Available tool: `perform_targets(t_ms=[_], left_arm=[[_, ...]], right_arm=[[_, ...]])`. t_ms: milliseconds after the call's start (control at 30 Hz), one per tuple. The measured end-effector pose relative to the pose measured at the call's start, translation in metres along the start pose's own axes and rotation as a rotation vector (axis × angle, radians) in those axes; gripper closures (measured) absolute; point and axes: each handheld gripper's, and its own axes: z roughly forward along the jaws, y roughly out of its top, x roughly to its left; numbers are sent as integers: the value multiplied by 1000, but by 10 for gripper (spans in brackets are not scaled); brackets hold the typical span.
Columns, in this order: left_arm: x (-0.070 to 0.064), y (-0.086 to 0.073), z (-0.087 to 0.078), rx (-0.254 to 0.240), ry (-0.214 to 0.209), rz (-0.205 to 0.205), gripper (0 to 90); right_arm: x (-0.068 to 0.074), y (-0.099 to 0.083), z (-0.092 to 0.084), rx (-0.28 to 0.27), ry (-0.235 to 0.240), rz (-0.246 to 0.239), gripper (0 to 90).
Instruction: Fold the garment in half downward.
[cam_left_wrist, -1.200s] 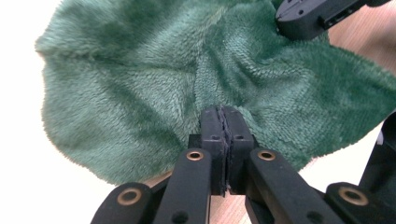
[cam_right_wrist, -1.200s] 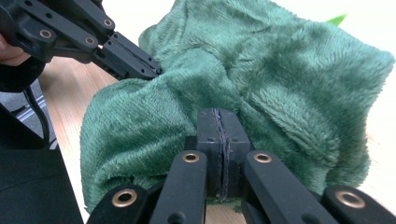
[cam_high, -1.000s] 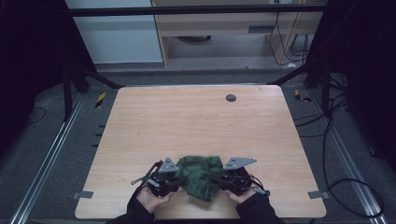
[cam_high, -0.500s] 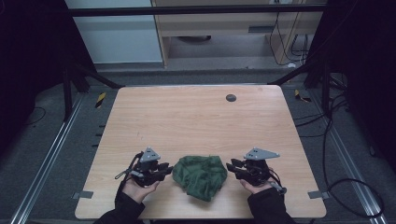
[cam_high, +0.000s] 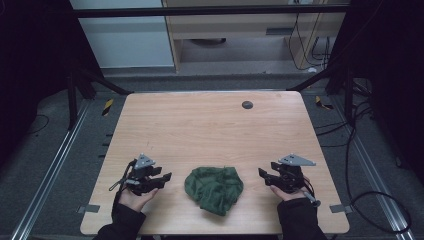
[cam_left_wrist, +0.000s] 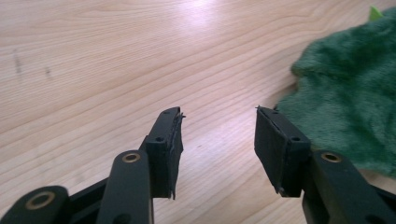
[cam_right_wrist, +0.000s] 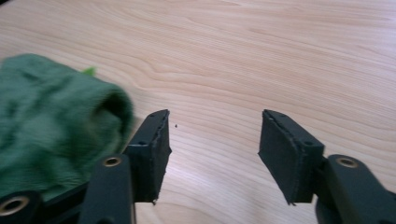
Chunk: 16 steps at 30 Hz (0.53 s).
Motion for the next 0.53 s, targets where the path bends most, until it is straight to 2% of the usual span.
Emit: perform_targets(t_ms=[167, 267, 533], left_arm=[[15, -5, -3, -1, 29, -24, 467], [19, -7, -3, 0, 39, -31, 453], [30, -12, -3, 9, 74, -23, 410]], right_arm=[[-9, -3, 2, 20, -39, 15, 336], [-11, -4, 2, 20, -58, 4, 329], [-22, -5, -1, 15, -88, 25, 305]])
